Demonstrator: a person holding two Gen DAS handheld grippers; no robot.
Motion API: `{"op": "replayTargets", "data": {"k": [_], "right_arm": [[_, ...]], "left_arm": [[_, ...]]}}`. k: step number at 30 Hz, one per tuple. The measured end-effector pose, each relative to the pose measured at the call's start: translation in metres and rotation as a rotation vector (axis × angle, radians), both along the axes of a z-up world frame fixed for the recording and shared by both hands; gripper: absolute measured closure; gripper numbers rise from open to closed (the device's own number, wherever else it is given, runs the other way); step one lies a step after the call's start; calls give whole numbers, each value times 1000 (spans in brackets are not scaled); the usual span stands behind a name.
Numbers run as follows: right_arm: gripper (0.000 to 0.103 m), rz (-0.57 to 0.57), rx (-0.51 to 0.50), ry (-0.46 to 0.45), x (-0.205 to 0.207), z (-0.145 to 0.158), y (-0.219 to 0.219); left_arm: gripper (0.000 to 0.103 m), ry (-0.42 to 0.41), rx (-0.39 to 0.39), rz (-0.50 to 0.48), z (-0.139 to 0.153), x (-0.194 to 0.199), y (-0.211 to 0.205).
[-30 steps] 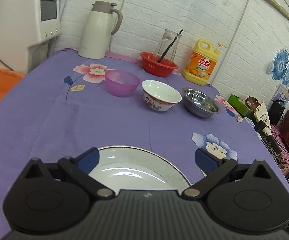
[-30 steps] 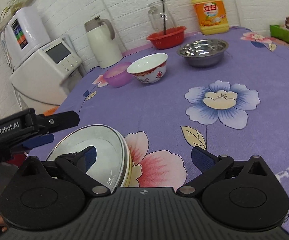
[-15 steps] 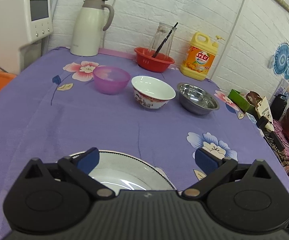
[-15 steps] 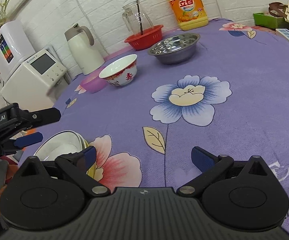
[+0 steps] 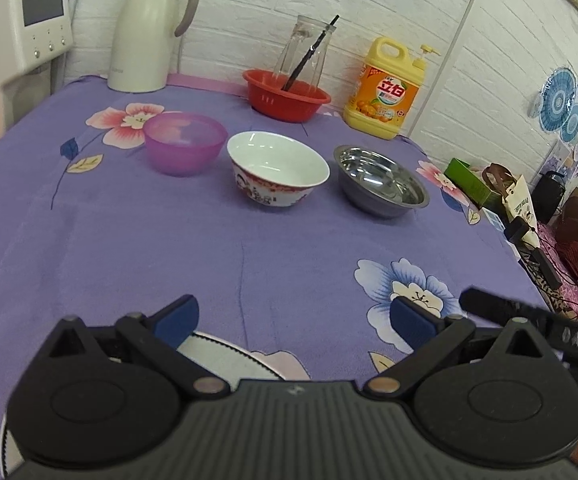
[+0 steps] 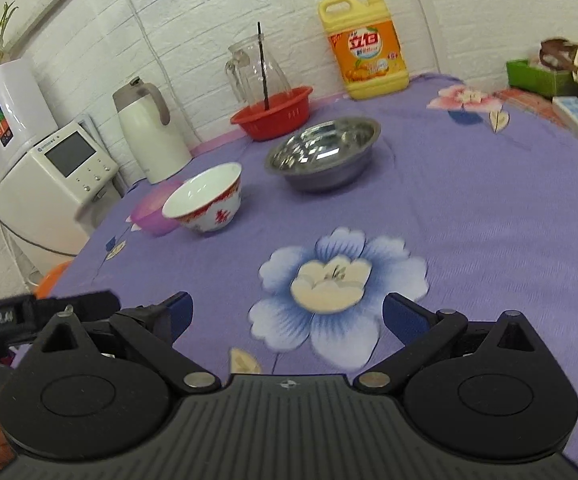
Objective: Organize plates and bowls
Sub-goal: 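Withdraw the left gripper from the plate stack, then move the right gripper toward the steel bowl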
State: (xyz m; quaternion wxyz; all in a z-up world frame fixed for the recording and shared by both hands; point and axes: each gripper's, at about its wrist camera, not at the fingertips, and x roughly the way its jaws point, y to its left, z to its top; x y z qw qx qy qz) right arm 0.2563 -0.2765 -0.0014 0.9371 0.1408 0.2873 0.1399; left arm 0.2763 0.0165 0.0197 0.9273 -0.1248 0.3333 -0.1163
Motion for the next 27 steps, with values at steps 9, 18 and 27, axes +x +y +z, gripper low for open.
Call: {"op": "replayTargets", "data": {"k": [9,18,27], "right_arm": [[0,-96,-188,-61,118,33,-22],[0,-64,-408,209,234,-10,-7],[0,-17,-461,295,230,-13,-2]], "left_arm": [[2,3,-5,6,-2,13,11],[2,9,-5,66,-3,25,36],[2,-8,-21,45,2,17,35]]}}
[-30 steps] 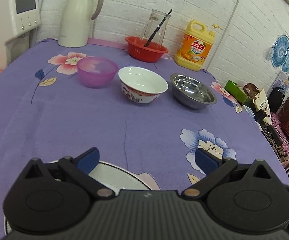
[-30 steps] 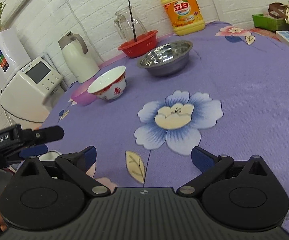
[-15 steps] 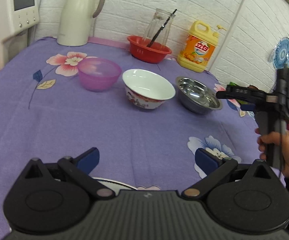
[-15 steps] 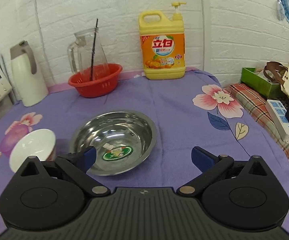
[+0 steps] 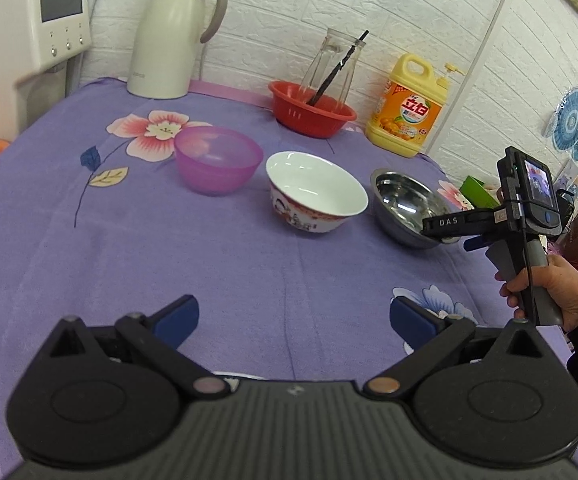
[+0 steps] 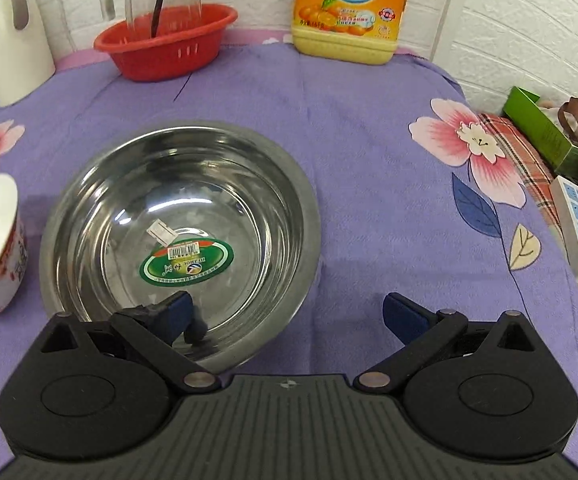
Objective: Organize plates and bowls
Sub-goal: 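Move the right gripper toward the steel bowl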
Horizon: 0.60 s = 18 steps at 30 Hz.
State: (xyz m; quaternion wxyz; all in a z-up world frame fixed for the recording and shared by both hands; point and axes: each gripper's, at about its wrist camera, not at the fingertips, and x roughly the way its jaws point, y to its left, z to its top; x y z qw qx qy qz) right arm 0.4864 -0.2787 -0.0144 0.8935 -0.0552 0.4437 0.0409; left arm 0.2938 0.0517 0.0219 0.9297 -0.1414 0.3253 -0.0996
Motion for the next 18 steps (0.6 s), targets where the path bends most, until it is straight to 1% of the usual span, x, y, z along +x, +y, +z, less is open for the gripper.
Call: {"op": "replayTargets", "data": {"k": [5,9,11,13,16,18], "right_arm": [[0,59,-6,64,-26,1,-2],[0,124,-7,68,-62,1,-1],[0,124,7,32,-79,4,-3],[0,87,18,-56,-91,10,-8],[0,17,64,-173,-95,12,-13],[0,-5,93,-198,-90,6,-12]], "left_arm": [[2,-10,-16,-19,6,-9,-5],[2,-7,-15,-46,8,-14,-13],[2,7,-19,-69,10,-11,-19],[2,18,-25,-85,13,-3,-25],[2,37,-35,-84,16,18,-39],[2,58,-53,-82,14,39,-50]]}}
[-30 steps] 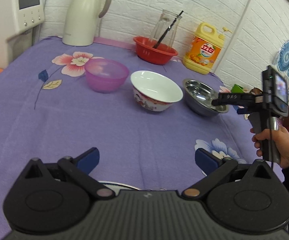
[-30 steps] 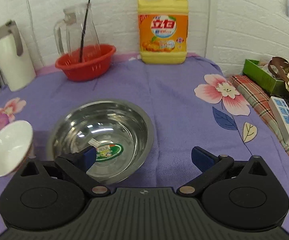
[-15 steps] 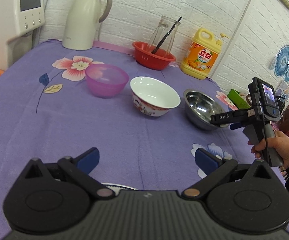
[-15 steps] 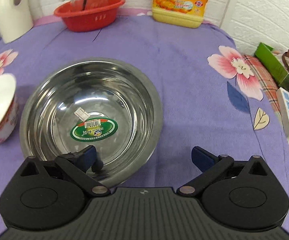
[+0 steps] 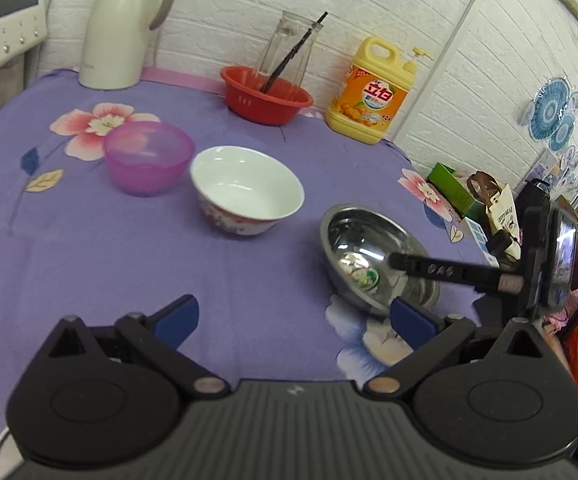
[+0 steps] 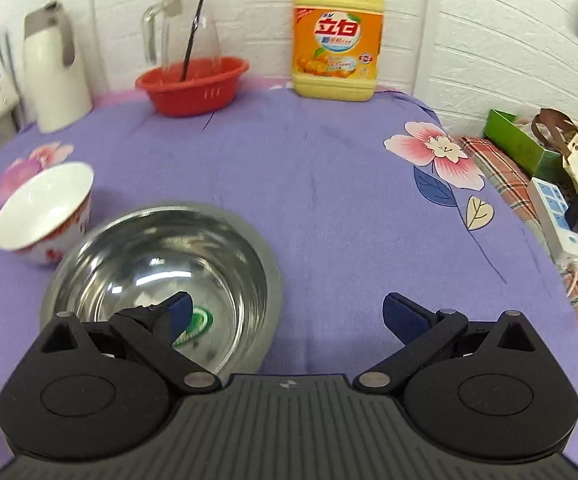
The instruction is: Organize plates and bowls
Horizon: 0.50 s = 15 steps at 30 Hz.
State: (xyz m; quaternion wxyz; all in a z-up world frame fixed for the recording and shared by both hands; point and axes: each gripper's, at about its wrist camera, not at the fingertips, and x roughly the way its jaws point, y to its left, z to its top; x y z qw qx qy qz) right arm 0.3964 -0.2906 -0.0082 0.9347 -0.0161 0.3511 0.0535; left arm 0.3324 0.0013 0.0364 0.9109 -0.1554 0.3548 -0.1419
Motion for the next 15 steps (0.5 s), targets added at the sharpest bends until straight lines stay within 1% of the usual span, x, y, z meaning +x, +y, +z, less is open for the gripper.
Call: {"op": "replayTargets", "data": {"k": [3,6,11,12,15], "right_arm": [[0,-5,18,-1,11,-14,4],[0,-7,20,3,13,-22,1],[0,-13,26,-21,9,-22,-2],[0,-11,14,-35,9,-24,0],[0,-19,22,-54,8,-27,-4]], "left_arm": [[2,50,-22,9,-8,30,-17],[2,82,-23,11,-18,54,-34],[2,98,26,16,-41,88,-61],[2,95,40,36,-44,91,-64],[2,93,73,34,-50,98,-73]]}}
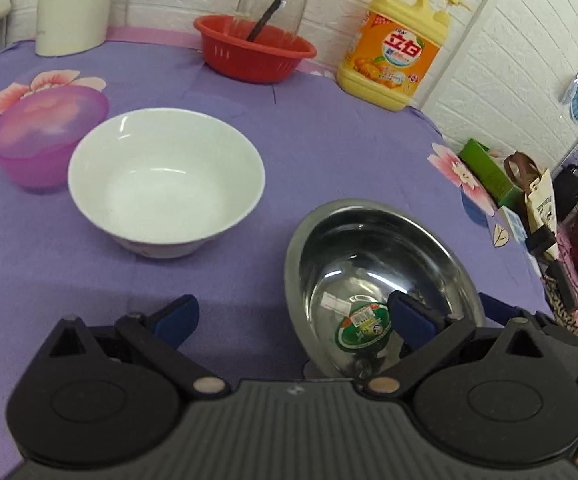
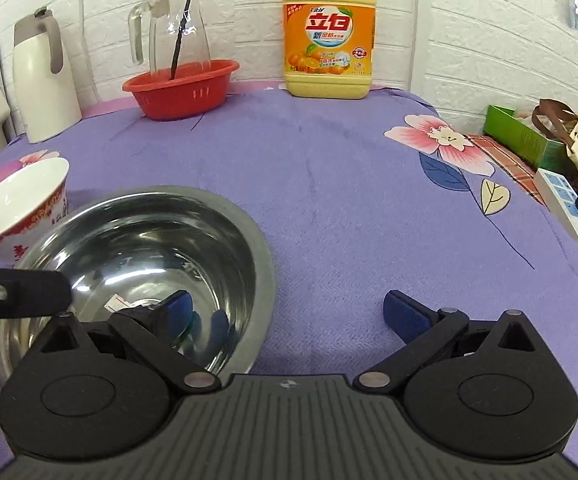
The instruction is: Organize plates and bowls
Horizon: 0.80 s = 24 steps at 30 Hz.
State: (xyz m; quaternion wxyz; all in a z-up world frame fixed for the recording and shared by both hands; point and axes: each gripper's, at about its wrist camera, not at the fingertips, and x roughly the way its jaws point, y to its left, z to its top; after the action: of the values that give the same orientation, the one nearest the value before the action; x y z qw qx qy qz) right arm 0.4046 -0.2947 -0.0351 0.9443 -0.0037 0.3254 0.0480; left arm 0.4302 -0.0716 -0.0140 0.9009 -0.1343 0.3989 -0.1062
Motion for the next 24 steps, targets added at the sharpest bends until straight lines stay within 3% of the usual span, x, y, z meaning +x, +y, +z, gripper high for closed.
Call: {"op": "replayTargets", "data": {"k": [4,11,24], "right_arm": [[0,-3,-5,-1,0,0,1],[0,-12,-4,2,-4,0,-1],[0,28,13,2,-6,2,3]], "left_arm": [[2,-36,63,11,-2,-1,-10],[2,-51,75,67,-7,3,-17],[2,-52,70,55,-7,4,-20]]}}
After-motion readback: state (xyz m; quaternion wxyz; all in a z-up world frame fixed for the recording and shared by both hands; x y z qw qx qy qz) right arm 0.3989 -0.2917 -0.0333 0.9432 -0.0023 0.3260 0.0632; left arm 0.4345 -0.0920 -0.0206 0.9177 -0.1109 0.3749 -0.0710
